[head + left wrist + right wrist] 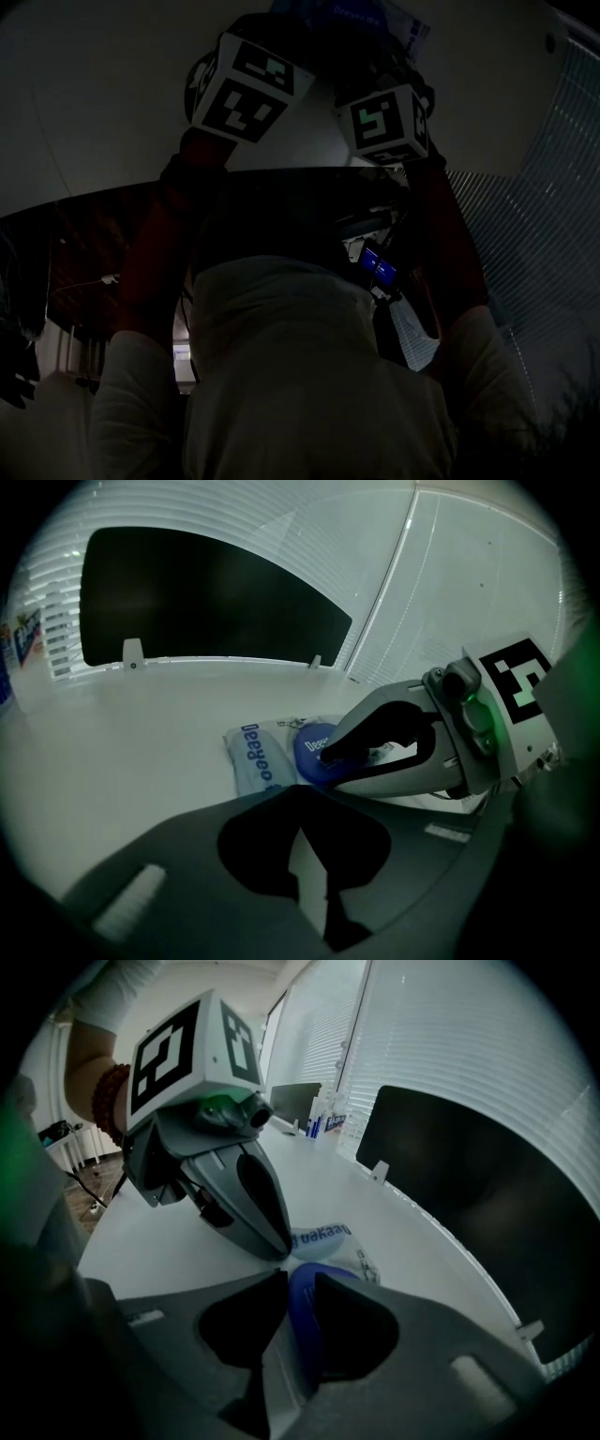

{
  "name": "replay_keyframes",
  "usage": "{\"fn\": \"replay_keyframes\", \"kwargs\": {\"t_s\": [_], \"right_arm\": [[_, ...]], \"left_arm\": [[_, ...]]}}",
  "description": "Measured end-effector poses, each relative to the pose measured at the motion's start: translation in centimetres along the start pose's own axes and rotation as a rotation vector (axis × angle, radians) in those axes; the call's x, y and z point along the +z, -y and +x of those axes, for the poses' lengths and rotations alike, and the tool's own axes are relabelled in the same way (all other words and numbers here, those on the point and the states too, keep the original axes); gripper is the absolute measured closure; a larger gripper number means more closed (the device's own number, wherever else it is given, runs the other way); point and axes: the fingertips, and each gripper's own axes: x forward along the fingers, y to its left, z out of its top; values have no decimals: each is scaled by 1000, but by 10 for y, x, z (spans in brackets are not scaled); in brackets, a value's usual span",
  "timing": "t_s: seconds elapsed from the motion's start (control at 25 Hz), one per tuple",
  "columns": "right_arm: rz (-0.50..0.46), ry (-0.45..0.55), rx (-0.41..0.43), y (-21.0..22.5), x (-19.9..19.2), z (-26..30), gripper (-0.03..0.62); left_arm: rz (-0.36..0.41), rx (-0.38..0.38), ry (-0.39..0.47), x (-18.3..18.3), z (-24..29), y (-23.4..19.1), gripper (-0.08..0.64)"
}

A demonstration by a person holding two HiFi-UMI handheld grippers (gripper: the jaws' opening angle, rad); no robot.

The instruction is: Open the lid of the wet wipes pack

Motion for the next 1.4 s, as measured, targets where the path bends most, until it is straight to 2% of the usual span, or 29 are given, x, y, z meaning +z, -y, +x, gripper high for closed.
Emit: {"fn": "replay_keyframes", "kwargs": {"t_s": [0.12, 0.2, 0.76, 1.12, 1.4], "right_arm": [[24, -15, 40, -1, -4, 0, 502], [33, -18, 54, -1, -6, 0, 502], [6, -9, 20, 5, 9, -10, 517], [-45, 39, -52, 26, 34, -23, 515], [-107, 100, -134, 67, 65, -26, 516]], "left_arm": [[1, -5, -24, -2, 1, 1, 557], [17, -10, -9, 1, 1, 3, 557], [81, -42, -47, -5, 3, 6, 558], [94, -58, -48, -4, 2, 6, 558], [78, -69, -48, -6, 2, 5, 558]]}}
